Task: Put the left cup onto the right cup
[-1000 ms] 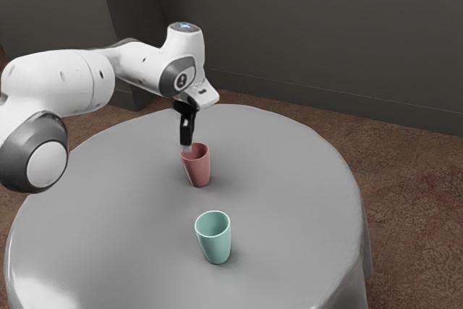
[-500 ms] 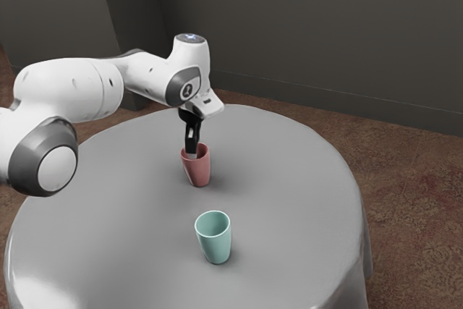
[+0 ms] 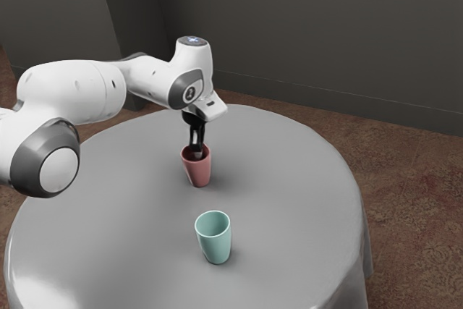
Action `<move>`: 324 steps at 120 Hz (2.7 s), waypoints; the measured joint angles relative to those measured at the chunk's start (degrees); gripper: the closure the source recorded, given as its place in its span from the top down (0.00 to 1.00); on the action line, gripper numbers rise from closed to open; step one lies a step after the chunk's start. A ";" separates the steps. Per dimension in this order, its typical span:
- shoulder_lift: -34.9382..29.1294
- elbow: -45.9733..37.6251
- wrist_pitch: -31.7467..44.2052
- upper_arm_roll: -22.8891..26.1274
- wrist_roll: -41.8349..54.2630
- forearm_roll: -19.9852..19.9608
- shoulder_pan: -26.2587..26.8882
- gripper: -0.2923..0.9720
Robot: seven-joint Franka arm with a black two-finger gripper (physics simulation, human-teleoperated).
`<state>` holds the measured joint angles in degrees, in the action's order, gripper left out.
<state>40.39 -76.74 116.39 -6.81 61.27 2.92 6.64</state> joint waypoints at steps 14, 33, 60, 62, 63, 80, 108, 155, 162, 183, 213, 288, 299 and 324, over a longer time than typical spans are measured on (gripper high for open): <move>0.00 -0.04 0.28 0.11 0.01 -0.44 0.04 0.19; -0.60 -0.35 0.49 0.13 -0.04 -1.21 0.05 0.16; -3.30 -0.98 0.11 0.13 -0.22 -1.51 0.40 0.15; -3.52 -0.98 0.05 0.13 -0.24 -1.51 0.52 0.15; -3.63 -0.98 0.02 0.13 -0.25 -1.52 0.57 0.15; -5.59 -1.06 -0.68 0.14 -0.40 -1.96 1.66 0.15; -8.86 -1.74 -2.32 0.13 -0.96 -2.14 4.28 0.15; -13.71 -5.76 -5.41 0.13 -3.19 -1.97 8.27 0.15; -14.42 -6.41 -5.81 0.13 -3.65 -1.86 8.85 0.15; -16.67 -8.49 -7.46 0.13 -5.23 -1.47 10.37 0.15; -20.39 -12.77 -8.98 0.13 -7.35 -1.29 11.93 0.15; -24.25 -19.36 -11.35 0.13 -11.67 -0.36 15.57 0.15; -24.89 -19.93 -11.71 0.18 -12.28 -0.17 16.34 0.15; -25.75 -20.71 -12.20 0.22 -13.60 -0.02 17.72 0.15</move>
<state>14.64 -97.44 104.20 -6.58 47.66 2.91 24.35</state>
